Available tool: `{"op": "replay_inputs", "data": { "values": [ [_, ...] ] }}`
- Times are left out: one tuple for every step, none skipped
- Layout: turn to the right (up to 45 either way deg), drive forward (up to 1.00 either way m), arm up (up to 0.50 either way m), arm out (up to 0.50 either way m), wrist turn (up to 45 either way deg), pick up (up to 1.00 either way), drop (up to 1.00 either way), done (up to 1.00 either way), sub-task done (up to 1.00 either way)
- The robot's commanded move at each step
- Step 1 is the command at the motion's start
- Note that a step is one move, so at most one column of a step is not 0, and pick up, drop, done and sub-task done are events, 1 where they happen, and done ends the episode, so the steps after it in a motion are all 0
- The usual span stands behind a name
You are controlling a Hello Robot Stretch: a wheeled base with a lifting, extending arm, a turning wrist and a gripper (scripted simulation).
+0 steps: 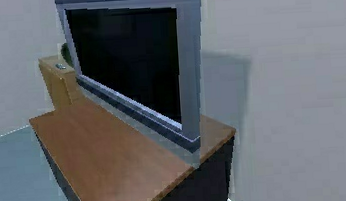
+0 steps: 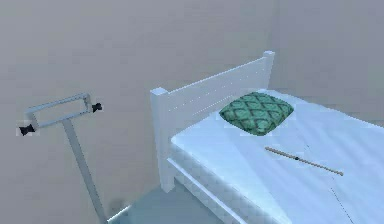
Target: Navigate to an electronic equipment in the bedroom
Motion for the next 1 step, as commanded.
{"op": "replay_inputs", "data": {
  "values": [
    [-12.0, 0.00, 0.00, 0.00, 0.0, 0.00, 0.00, 0.00, 0.00]
  ]
}}
